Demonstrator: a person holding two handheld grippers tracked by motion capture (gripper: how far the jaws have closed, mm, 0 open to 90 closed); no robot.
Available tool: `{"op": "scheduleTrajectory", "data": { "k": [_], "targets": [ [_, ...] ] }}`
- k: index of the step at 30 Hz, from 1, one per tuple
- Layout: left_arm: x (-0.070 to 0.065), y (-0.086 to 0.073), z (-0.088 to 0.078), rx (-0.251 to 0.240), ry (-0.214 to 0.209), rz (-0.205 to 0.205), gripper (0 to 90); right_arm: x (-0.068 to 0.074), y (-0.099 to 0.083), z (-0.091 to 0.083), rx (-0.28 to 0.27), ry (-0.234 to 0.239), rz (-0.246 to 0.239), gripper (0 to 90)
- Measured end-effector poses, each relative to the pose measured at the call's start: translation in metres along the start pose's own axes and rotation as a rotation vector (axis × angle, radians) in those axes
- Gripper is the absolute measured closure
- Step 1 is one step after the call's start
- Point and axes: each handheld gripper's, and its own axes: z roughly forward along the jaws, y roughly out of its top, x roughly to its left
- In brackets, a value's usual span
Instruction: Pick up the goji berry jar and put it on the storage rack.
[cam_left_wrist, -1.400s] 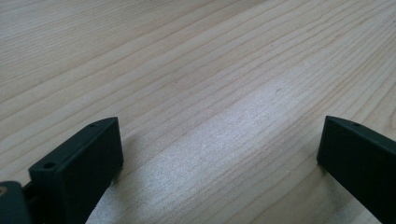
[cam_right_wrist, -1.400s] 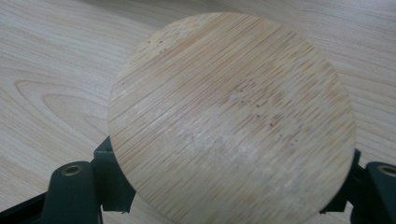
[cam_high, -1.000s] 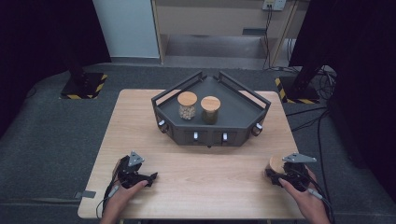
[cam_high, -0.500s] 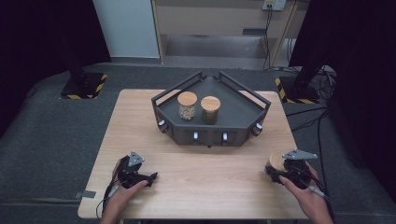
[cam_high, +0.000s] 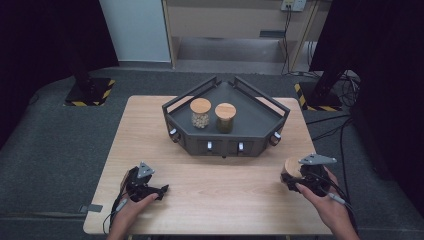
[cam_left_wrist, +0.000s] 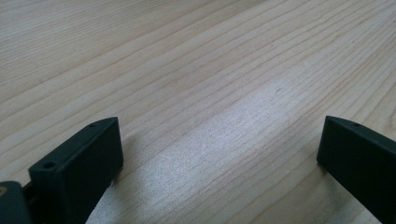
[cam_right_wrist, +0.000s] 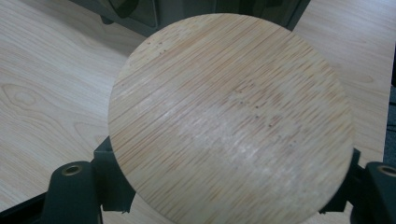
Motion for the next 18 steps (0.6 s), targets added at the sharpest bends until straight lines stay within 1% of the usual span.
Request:
{"op": "scheduleTrajectory", "data": {
  "k": [7,9,12,18],
  "targets": [
    [0.000,0.000,0.000,0.000,0.000,0.000,0.0,0.002,0.013,0.001,-0.002,0.011,-0.011,26.0],
    [0.000,0.000,0.000,0.000,0.000,0.000,0.0,0.003,0.019,0.002,0.001,0.012,-0.022,26.0],
    [0.000,0.000,0.000,0.000,0.000,0.000,0.0,0.004,0.023,0.003,0.002,0.013,-0.023,26.0],
    [0.000,0.000,0.000,0.000,0.000,0.000,0.0,0.005,0.038,0.004,0.005,0.020,-0.037,26.0]
  ]
}}
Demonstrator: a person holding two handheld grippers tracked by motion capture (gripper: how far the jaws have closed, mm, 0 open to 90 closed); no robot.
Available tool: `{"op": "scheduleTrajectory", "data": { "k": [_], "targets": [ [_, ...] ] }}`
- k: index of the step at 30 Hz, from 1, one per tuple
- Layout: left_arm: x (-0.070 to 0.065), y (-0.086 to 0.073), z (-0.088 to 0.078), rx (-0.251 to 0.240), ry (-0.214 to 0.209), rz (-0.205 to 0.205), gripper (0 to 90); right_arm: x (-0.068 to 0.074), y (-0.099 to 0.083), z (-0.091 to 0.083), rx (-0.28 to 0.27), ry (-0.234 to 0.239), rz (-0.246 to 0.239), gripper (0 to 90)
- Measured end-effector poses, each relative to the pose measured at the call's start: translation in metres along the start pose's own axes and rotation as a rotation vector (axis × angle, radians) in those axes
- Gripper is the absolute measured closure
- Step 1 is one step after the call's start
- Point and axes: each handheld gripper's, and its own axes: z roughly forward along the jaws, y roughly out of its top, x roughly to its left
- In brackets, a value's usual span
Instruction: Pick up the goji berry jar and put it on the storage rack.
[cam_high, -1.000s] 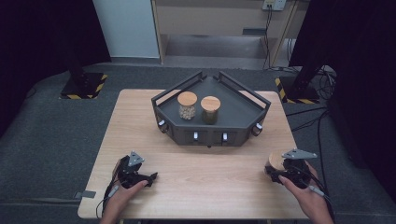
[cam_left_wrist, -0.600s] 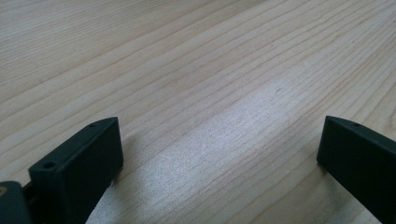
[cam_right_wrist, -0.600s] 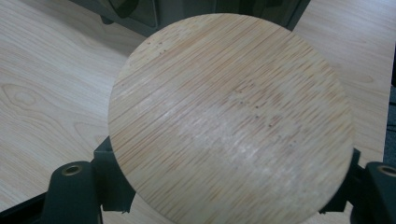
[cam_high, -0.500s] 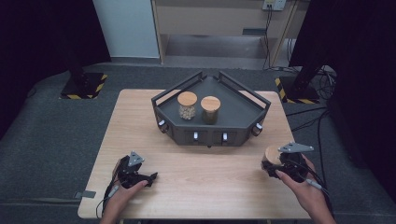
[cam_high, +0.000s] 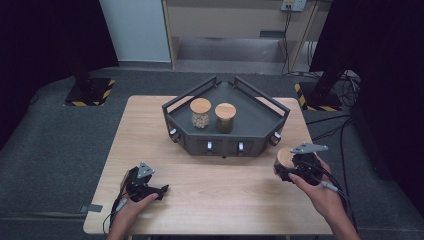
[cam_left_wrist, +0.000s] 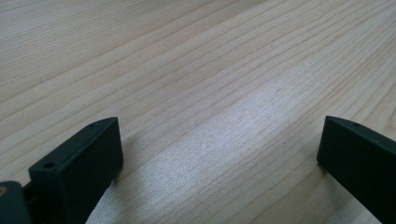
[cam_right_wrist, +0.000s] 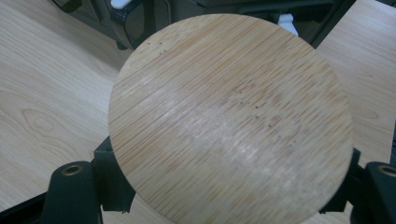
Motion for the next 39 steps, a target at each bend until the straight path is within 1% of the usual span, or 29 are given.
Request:
{"op": "scheduleTrajectory", "data": {
  "k": [12,21,29,39],
  "targets": [
    [0.000,0.000,0.000,0.000,0.000,0.000,0.0,-0.001,0.021,-0.002,0.001,0.010,-0.012,26.0],
    [0.000,0.000,0.000,0.000,0.000,0.000,0.0,0.000,0.034,-0.004,0.000,0.012,-0.030,26.0],
    [0.000,0.000,0.000,0.000,0.000,0.000,0.0,-0.001,0.048,-0.004,0.008,0.017,-0.039,26.0],
    [0.000,0.000,0.000,0.000,0.000,0.000,0.0,-0.002,0.062,-0.006,0.009,0.014,-0.051,26.0]
  ]
}}
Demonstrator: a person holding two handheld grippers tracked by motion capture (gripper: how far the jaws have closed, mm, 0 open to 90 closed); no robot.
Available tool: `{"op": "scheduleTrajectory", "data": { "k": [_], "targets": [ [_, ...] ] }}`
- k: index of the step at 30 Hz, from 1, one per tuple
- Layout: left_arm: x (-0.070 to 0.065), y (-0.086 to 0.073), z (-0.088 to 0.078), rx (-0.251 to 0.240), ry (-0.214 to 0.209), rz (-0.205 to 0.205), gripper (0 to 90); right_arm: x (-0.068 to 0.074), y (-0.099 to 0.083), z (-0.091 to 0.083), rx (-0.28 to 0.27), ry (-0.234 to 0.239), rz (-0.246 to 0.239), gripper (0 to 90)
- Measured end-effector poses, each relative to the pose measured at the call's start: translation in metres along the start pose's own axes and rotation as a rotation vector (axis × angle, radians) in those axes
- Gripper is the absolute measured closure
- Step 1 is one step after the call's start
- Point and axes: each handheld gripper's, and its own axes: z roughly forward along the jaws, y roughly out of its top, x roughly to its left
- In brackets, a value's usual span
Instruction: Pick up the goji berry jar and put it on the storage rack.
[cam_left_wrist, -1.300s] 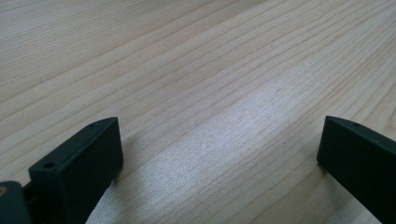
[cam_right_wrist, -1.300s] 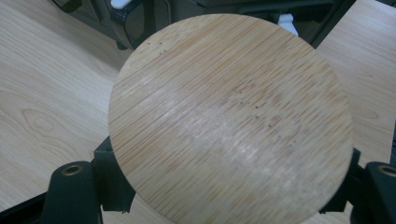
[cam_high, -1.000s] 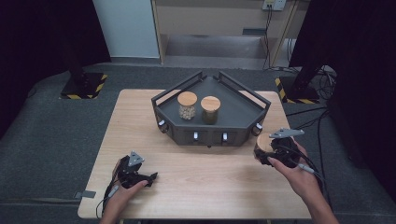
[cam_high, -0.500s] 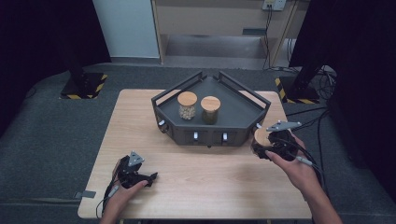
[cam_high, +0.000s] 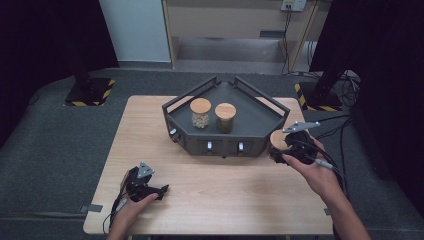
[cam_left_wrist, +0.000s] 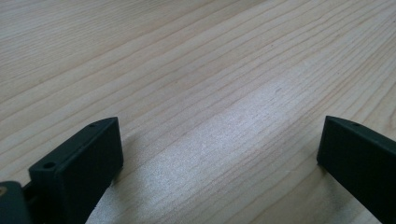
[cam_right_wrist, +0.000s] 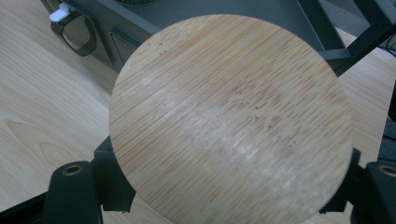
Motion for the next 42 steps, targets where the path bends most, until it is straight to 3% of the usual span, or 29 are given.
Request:
{"op": "scheduleTrajectory", "data": {
  "k": [42],
  "targets": [
    [0.000,0.000,0.000,0.000,0.000,0.000,0.0,-0.006,0.070,0.011,-0.009,-0.003,-0.033,26.0]
  ]
}}
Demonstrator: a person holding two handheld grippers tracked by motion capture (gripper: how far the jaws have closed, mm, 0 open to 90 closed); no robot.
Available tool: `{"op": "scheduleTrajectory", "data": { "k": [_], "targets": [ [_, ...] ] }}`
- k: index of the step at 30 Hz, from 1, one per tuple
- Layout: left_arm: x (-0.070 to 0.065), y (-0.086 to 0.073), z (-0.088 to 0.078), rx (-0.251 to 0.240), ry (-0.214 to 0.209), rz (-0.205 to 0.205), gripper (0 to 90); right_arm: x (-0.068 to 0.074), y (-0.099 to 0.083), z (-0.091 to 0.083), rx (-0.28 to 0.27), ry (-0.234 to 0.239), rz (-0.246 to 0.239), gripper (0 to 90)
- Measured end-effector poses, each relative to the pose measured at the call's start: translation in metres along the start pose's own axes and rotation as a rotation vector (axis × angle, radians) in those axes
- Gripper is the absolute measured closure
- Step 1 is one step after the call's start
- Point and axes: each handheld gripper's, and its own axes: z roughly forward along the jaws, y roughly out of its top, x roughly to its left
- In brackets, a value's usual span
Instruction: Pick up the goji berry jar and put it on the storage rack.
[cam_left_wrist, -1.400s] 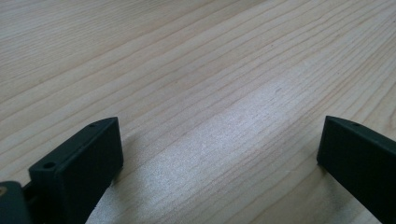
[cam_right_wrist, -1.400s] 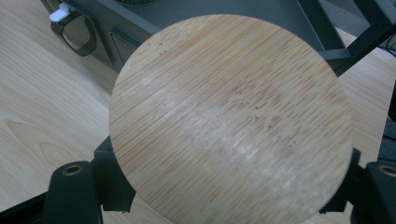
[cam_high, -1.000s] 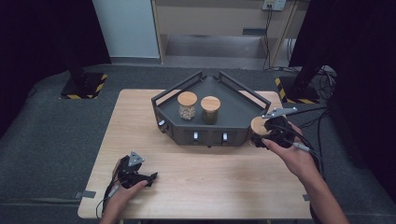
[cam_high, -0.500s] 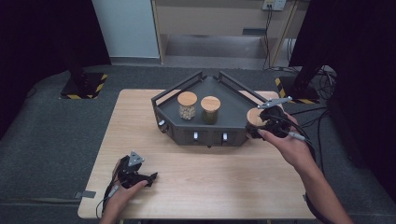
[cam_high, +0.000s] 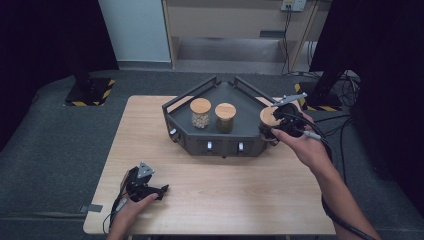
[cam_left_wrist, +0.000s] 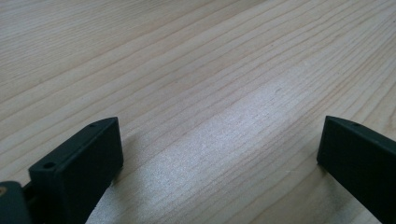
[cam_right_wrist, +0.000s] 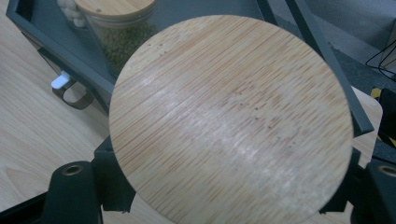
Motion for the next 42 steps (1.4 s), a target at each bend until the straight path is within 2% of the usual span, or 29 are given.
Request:
{"op": "scheduleTrajectory", "data": {
  "k": [25,42],
  "targets": [
    [0.000,0.000,0.000,0.001,0.000,0.001,0.0,-0.006,0.029,0.023,0.004,0.005,-0.011,26.0],
    [0.000,0.000,0.000,0.000,0.000,0.000,0.0,-0.008,0.036,0.042,0.011,0.012,0.003,26.0]
  ]
}}
